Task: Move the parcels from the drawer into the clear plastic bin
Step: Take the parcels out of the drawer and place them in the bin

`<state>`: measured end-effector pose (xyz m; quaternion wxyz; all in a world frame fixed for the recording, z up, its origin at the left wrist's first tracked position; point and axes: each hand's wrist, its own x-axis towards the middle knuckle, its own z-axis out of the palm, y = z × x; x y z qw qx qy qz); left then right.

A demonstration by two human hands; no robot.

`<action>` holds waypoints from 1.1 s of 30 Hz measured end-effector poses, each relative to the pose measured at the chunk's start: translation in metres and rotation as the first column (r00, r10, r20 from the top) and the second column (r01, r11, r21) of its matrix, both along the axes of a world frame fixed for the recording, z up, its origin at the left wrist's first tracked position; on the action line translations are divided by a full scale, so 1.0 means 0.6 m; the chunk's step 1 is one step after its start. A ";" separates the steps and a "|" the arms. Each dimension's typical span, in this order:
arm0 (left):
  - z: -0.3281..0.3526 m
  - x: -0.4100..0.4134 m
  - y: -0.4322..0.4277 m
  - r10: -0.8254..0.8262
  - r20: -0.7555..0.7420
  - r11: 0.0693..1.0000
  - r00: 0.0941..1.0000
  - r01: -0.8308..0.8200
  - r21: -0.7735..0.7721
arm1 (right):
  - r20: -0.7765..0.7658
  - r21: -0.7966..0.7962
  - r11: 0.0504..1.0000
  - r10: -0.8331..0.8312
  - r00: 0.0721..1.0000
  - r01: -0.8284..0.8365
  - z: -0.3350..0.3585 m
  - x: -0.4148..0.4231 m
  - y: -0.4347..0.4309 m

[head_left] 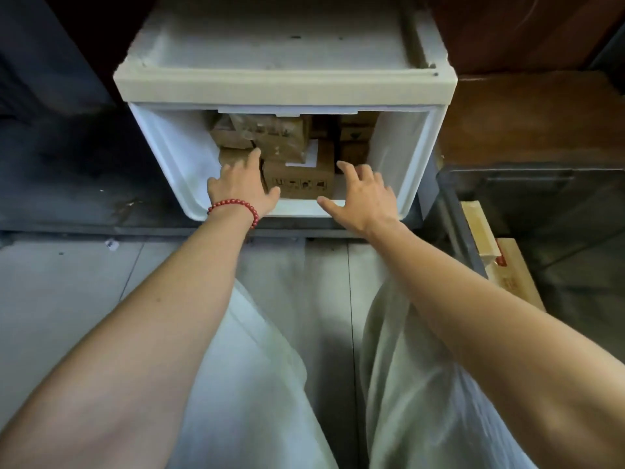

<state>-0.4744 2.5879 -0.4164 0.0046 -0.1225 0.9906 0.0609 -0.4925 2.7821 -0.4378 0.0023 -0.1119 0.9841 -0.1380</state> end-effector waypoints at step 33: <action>-0.091 -0.159 -0.132 0.272 -0.132 0.592 0.953 -0.057 0.804 | 0.182 -0.601 0.790 -0.014 0.983 0.123 -0.076 -0.136 -0.127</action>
